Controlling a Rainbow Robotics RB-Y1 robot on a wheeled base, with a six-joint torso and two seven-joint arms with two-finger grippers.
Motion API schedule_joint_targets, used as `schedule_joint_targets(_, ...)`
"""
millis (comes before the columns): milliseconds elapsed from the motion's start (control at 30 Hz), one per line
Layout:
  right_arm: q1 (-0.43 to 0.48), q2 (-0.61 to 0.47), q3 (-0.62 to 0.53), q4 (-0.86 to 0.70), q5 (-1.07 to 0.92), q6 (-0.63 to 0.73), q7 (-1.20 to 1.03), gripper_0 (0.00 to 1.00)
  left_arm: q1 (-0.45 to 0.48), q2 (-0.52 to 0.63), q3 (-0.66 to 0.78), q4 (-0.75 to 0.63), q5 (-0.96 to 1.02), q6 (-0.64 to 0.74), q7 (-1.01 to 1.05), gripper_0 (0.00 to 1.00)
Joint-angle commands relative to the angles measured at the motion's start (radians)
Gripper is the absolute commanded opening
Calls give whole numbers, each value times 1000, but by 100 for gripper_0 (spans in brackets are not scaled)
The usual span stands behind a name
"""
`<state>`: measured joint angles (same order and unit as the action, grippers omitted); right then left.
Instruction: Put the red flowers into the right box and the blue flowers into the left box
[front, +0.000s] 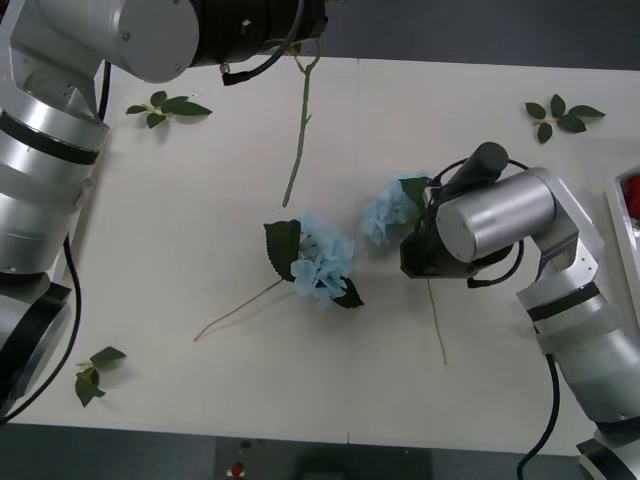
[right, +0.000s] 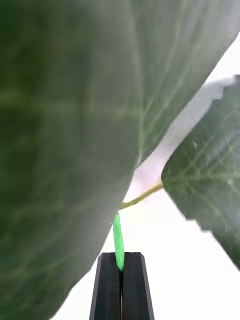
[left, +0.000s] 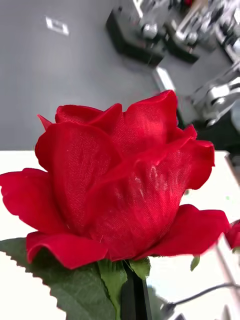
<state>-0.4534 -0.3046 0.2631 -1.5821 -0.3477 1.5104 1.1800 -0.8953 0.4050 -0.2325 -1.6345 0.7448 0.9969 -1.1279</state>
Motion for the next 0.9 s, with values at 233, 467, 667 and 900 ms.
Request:
schedule_joint_targets(233, -22, -51, -113, -151, -109, 88, 18, 0, -86, -230, -44, -41, -188, -90, 215, 0)
schedule_joint_targets(467, -22, -111, -140, -165, -145, 86, 55, 76, -100, -298, -85, -45, -312, -146, 326, 0)
schedule_joint_targets(667, -22, -111, -228, -168, -180, 86, 259, 100, -102, -313, -137, -48, -367, -204, 382, 0)
schedule_joint_targets(900, -16, -113, -383, -168, -323, 123, 500, 100, -100, -313, -156, -48, -355, -204, 388, 0)
